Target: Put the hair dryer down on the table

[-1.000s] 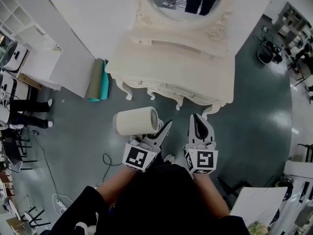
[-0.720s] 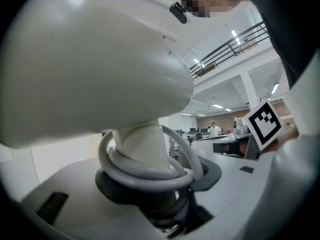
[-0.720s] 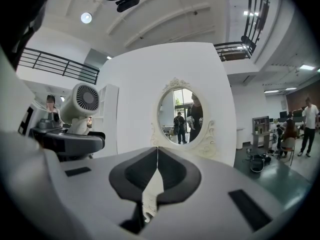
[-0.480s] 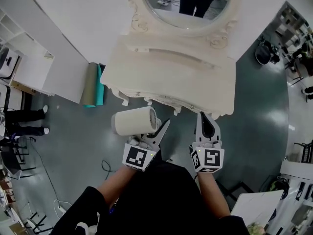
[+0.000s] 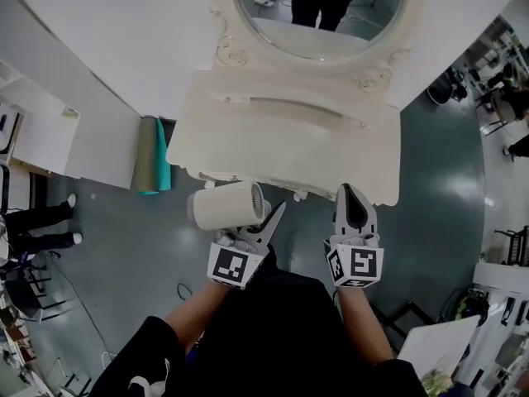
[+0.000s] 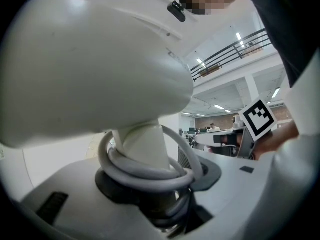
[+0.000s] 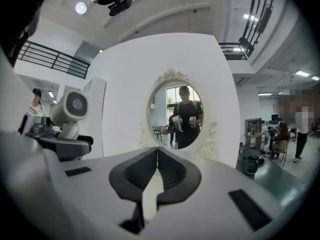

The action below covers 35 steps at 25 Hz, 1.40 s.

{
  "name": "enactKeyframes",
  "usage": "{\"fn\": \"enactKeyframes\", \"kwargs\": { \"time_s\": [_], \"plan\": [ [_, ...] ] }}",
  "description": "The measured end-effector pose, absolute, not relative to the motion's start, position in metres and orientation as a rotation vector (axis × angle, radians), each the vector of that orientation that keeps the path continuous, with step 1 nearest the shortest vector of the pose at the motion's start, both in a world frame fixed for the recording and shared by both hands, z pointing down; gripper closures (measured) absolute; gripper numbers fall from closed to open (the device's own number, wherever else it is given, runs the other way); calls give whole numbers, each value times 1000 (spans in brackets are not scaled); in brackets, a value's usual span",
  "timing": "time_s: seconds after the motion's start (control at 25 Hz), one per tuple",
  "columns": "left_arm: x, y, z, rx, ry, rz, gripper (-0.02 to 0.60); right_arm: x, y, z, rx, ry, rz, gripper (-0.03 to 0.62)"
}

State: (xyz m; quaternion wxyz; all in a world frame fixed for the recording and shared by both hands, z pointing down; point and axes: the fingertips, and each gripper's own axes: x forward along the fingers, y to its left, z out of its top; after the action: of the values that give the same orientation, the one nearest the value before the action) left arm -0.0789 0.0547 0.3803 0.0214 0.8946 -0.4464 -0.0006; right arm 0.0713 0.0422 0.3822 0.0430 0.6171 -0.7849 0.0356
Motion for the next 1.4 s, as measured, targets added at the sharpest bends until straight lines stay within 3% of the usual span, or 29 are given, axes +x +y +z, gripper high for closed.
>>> {"fn": "enactKeyframes", "kwargs": {
  "time_s": [0.24,0.96,1.4],
  "plan": [
    [-91,21,373,2824,-1360,-13,331,76,11,375,2044,-2297,92,577],
    [-140,-15,416,2797,-1288,42,330,-5,-37,390,1891,-2318,92,577],
    [-141,-7,437,2762,-1249,89,330,5,-15,399,1920,-2272,83,577]
  ]
}}
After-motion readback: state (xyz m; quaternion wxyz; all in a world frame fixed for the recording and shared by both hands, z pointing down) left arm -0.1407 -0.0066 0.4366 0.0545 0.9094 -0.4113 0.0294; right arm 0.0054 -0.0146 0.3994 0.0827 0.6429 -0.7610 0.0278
